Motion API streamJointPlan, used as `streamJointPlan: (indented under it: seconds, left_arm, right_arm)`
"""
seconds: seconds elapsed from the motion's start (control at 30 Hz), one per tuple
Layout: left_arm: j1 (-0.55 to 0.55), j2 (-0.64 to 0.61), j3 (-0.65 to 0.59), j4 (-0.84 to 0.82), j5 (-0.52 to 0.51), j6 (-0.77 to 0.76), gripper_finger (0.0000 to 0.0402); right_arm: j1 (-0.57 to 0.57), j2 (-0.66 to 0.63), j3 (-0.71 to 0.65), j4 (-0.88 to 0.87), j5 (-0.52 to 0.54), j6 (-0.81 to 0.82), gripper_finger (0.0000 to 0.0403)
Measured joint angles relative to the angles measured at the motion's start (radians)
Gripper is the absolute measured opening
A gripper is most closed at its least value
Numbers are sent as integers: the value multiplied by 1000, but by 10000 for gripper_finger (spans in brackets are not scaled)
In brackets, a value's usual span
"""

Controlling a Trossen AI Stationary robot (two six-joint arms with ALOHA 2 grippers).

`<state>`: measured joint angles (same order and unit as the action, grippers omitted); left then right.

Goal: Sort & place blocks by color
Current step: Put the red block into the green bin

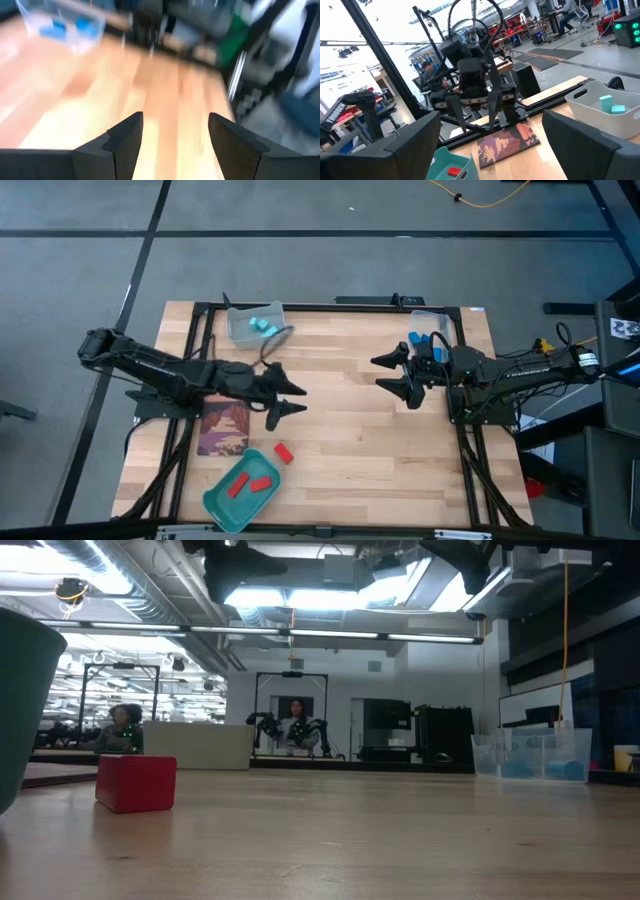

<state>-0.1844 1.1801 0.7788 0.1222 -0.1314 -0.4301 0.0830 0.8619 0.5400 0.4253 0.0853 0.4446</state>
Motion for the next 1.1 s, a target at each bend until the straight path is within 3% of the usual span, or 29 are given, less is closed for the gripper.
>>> streamJointPlan:
  seconds: [0.23, 0.4, 0.57, 0.73, 1.1]
  left_arm:
    - [0, 181, 292, -585, 174, 134, 218]
    - [-9, 373, 450, -837, 264, 114, 218]
    - [-25, 526, 548, -948, 287, -104, 218]
    - [-64, 609, 561, -946, 310, -300, 218]
    - [-199, 680, 561, -953, 177, -347, 218]
  right_arm:
    - [0, 0, 0, -5, 0, -4, 351]
    - [0, 0, 0, -10, 0, -4, 351]
    - [0, 0, 0, -12, 0, -4, 351]
    - [0, 0, 0, -18, 0, -4, 351]
    - [0, 0, 0, -62, 0, -5, 351]
